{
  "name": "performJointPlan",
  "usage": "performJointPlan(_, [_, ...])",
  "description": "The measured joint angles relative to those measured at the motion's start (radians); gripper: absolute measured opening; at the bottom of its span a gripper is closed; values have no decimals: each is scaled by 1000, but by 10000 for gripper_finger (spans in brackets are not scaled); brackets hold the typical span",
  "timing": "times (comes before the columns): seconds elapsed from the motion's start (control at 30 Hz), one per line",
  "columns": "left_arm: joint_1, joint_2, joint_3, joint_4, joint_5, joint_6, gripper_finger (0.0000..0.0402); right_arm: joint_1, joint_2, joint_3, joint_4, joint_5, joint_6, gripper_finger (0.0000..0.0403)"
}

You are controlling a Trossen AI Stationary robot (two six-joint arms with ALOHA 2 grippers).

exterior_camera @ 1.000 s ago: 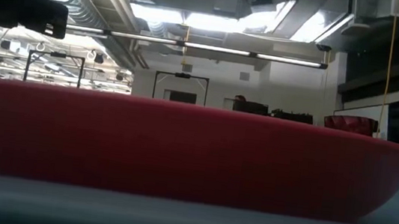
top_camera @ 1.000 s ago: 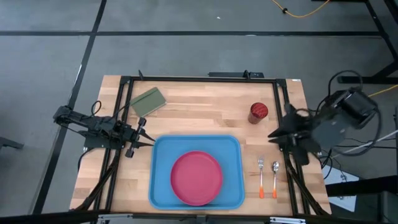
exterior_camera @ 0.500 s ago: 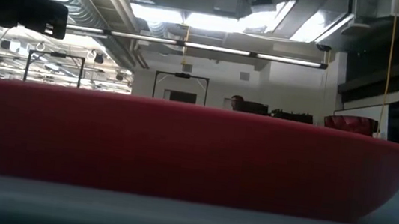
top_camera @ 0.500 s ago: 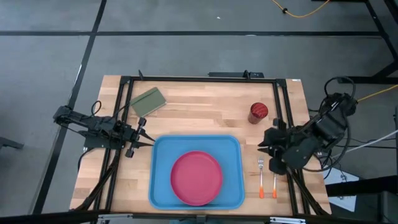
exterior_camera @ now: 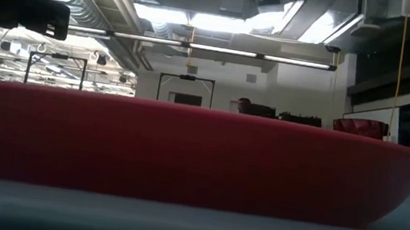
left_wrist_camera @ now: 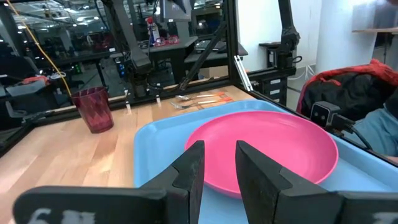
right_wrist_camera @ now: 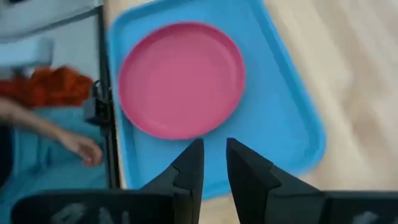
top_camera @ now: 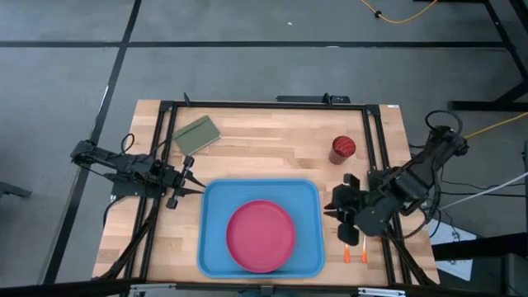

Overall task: Pick and place plate/cup/fork/spoon on tray
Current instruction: Put the orange spoon on the blue serving tray to the right of the red plate

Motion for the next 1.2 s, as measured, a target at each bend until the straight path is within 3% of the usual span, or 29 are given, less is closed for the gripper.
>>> performJointPlan(0.1, [0,0,0,0,0,0,83,-9,-1,-88,-97,-99,343,73])
performJointPlan(0.2, [0,0,0,0,0,0,83,-9,-1,-206,-125,-356,626,73])
performJointPlan(0.33, [0,0,0,0,0,0,83,-9,0,-371,-128,-692,779,73])
performJointPlan(0.43, [0,0,0,0,0,0,83,-9,0,-469,-99,-855,845,73])
performJointPlan(0.67, [0,0,0,0,0,0,83,-9,0,-543,89,-802,891,73])
performJointPlan(1.03, [0,0,0,0,0,0,83,-2,0,-558,102,-759,1029,73])
performJointPlan(1.1, [0,0,0,0,0,0,83,10,0,-557,83,-684,1075,73])
performJointPlan(1.2, [0,0,0,0,0,0,83,30,2,-558,55,-465,1145,73])
